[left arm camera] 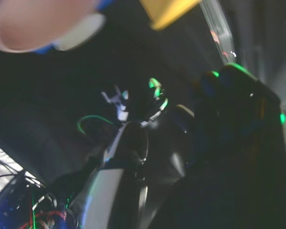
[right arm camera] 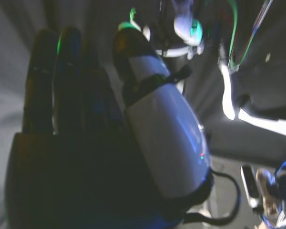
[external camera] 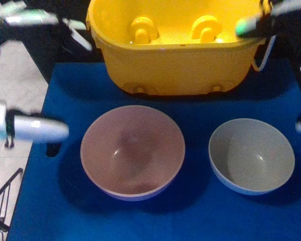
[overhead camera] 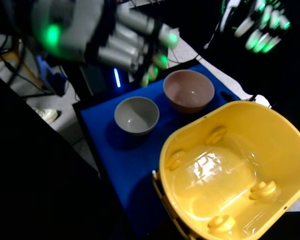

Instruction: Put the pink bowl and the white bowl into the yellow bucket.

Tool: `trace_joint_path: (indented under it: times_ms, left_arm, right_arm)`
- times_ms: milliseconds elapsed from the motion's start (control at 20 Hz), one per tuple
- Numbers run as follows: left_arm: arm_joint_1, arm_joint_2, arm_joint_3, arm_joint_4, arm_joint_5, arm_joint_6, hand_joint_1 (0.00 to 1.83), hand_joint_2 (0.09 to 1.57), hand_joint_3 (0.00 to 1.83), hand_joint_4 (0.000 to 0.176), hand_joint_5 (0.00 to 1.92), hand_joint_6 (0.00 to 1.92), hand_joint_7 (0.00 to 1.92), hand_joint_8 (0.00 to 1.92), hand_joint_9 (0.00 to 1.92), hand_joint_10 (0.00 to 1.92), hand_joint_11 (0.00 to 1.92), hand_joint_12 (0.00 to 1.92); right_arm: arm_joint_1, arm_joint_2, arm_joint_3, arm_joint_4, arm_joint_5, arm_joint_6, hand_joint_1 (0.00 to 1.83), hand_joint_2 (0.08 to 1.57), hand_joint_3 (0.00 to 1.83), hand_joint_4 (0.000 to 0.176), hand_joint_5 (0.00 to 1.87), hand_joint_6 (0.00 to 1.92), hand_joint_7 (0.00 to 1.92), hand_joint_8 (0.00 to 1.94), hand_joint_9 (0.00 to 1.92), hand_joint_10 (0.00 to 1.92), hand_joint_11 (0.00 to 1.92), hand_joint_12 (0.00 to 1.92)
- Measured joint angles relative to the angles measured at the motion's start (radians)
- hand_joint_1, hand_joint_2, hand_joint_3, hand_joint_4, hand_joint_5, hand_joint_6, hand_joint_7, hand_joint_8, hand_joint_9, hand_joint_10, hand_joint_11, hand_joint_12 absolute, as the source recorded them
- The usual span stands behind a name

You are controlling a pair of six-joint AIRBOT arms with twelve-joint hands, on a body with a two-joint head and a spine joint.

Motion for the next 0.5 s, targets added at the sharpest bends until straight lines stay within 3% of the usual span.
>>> trace_joint_path:
  times_ms: [50, 100, 150, 200, 400, 500]
  left_arm:
    - [-0.001, 0.000, -0.008, 0.018, 0.028, -0.009, 0.68, 0.95, 0.00, 0.000, 0.42, 0.03, 0.54, 0.01, 0.49, 0.04, 0.00, 1.48]
    - [-0.001, -0.004, -0.011, 0.035, 0.051, -0.033, 0.67, 0.96, 0.00, 0.022, 0.41, 0.01, 0.50, 0.01, 0.44, 0.02, 0.00, 1.35]
    - [-0.001, -0.018, -0.010, 0.043, 0.068, -0.055, 0.74, 0.96, 0.00, 0.000, 0.41, 0.01, 0.50, 0.01, 0.47, 0.03, 0.00, 1.33]
    - [-0.001, -0.041, -0.009, 0.048, 0.092, -0.069, 0.75, 0.99, 0.01, 0.000, 0.43, 0.01, 0.52, 0.01, 0.47, 0.02, 0.00, 1.43]
    - [-0.002, -0.105, 0.002, 0.086, 0.155, -0.113, 0.72, 1.01, 0.01, 0.000, 0.46, 0.01, 0.56, 0.02, 0.46, 0.02, 0.00, 1.59]
    - [-0.002, -0.133, 0.009, 0.100, 0.180, -0.136, 0.79, 0.97, 0.00, 0.000, 0.50, 0.02, 0.59, 0.02, 0.50, 0.04, 0.00, 1.57]
  right_arm:
    - [0.000, -0.002, -0.013, -0.005, -0.024, 0.000, 0.74, 0.80, 0.02, 0.000, 0.56, 0.02, 0.55, 0.01, 0.42, 0.27, 0.02, 1.24]
    - [0.000, -0.001, -0.024, -0.007, -0.049, 0.000, 0.75, 0.83, 0.01, 0.000, 0.57, 0.02, 0.54, 0.00, 0.39, 0.30, 0.01, 1.26]
    - [0.000, -0.001, -0.029, -0.006, -0.072, 0.000, 0.81, 0.83, 0.00, 0.000, 0.59, 0.05, 0.53, 0.00, 0.27, 0.54, 0.00, 1.34]
    - [0.000, -0.002, -0.034, -0.005, -0.106, 0.000, 0.79, 0.84, 0.00, 0.000, 0.57, 0.08, 0.52, 0.00, 0.15, 0.80, 0.00, 1.41]
    - [-0.021, 0.000, -0.048, 0.000, -0.192, 0.000, 0.70, 0.90, 0.02, 0.000, 0.52, 0.11, 0.54, 0.01, 0.12, 0.93, 0.00, 1.47]
    - [-0.029, 0.006, -0.059, 0.002, -0.226, 0.000, 0.67, 0.91, 0.01, 0.000, 0.50, 0.11, 0.54, 0.02, 0.15, 0.89, 0.00, 1.31]
